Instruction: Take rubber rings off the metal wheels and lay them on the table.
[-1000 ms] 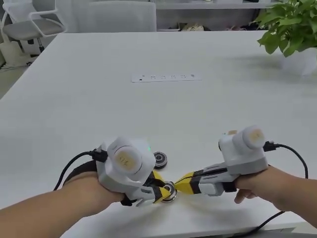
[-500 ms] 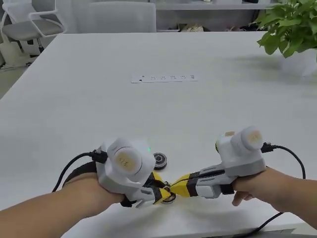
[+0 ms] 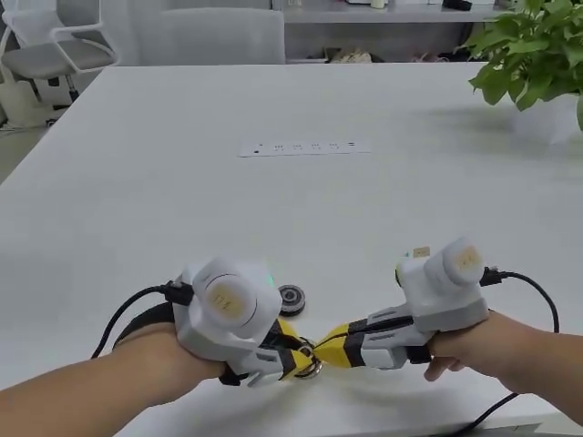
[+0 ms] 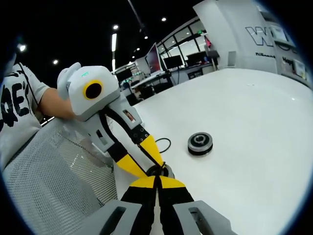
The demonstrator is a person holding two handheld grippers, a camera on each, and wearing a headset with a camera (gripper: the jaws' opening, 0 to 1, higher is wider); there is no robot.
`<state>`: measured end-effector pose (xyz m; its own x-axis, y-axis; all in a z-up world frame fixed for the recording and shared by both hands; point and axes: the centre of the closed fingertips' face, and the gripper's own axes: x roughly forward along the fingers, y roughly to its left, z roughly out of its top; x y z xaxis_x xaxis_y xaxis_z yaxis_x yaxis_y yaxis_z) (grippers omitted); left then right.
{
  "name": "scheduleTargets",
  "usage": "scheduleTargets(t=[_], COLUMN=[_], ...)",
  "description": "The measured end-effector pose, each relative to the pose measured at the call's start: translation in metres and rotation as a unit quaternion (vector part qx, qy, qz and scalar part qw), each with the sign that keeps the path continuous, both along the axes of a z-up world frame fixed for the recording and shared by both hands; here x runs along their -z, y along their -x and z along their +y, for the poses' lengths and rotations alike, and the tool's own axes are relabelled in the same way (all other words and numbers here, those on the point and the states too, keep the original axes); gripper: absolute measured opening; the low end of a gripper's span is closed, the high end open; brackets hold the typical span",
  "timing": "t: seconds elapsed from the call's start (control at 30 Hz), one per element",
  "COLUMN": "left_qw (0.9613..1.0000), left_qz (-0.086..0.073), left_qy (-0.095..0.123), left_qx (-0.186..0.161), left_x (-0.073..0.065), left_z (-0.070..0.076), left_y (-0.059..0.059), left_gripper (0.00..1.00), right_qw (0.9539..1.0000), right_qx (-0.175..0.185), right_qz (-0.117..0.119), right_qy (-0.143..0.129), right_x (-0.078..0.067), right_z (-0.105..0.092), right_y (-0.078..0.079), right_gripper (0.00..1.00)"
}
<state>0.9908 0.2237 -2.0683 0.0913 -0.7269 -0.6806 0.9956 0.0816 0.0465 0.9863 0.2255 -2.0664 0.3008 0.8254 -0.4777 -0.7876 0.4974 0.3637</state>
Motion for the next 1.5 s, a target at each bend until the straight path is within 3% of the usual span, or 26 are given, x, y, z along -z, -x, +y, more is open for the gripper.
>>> scheduleTargets(t=[0.53, 0.97, 1.13, 1.37, 1.5], left_qw=[0.9997, 0.9996, 0.9986, 0.9972, 0.9968], left_qz=[-0.006, 0.014, 0.035, 0.043, 0.040], left_qy=[-0.014, 0.017, 0.037, 0.050, 0.054], left_qx=[0.021, 0.015, -0.010, -0.033, -0.044], left_x=[-0.001, -0.024, -0.034, -0.043, -0.047], left_z=[0.003, 0.013, 0.022, 0.039, 0.048], left_y=[0.001, 0.005, 0.003, -0.001, -0.005], left_gripper=[0.12, 0.22, 0.26, 0.32, 0.36], right_qw=[1.0000, 0.9999, 0.9999, 0.9998, 0.9998], right_qx=[-0.001, -0.003, -0.004, 0.000, 0.001], right_qz=[-0.002, 0.000, 0.002, 0.000, 0.000], right_qy=[-0.004, -0.012, -0.016, -0.018, -0.020], right_x=[-0.003, -0.008, -0.009, -0.011, -0.013], right_z=[0.001, 0.002, 0.002, 0.000, 0.000], right_y=[-0.001, 0.000, 0.001, 0.000, -0.001], right_gripper=[0.00, 0.00, 0.00, 0.00, 0.00])
